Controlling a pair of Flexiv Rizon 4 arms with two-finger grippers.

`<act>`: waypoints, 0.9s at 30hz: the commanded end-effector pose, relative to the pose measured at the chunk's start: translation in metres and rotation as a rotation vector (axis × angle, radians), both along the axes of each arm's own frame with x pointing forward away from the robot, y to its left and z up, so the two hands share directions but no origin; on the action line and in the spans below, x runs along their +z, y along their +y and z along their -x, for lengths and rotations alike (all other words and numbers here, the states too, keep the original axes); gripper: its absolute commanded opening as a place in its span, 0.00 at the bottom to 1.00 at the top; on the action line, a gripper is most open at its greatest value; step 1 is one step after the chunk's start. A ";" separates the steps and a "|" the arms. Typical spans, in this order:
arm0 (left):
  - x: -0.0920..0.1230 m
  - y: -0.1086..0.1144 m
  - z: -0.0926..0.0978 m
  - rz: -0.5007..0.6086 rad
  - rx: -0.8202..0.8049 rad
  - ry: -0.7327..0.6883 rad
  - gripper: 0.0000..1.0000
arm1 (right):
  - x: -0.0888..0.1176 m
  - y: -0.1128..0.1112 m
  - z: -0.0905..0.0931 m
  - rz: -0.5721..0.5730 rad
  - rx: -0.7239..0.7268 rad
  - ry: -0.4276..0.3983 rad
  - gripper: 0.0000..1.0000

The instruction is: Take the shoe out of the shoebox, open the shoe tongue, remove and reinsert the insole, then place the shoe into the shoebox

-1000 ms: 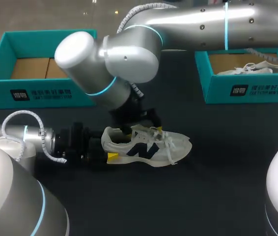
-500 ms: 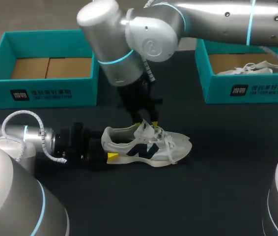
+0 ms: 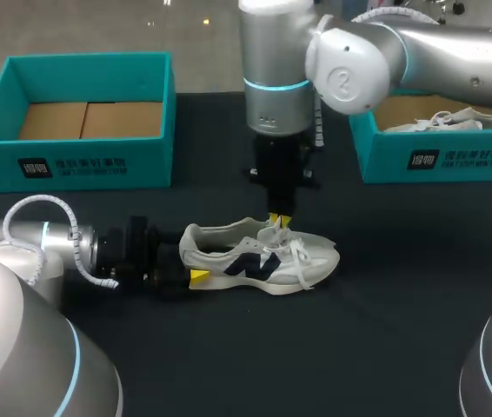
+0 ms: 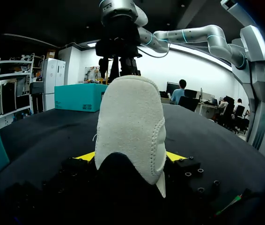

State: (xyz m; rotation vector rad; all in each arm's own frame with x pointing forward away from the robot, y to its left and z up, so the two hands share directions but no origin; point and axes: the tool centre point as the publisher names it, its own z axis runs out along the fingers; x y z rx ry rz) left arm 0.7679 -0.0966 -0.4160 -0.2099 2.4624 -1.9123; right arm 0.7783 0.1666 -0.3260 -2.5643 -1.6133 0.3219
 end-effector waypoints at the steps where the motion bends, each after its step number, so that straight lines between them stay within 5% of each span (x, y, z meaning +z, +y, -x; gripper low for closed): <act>1: -0.001 0.001 0.001 -0.003 0.002 0.001 0.00 | 0.000 -0.016 0.002 -0.135 -0.055 -0.088 0.01; 10: -0.001 0.001 0.001 -0.003 0.002 0.001 0.00 | -0.008 -0.035 0.007 -0.073 -0.094 -0.086 0.00; 23: -0.001 0.001 0.001 -0.003 0.002 0.001 0.00 | -0.048 -0.054 0.015 -0.039 -0.178 -0.080 0.00; 27: -0.001 0.001 0.001 -0.003 0.002 0.001 0.00 | -0.053 -0.056 0.015 -0.025 -0.192 -0.073 0.11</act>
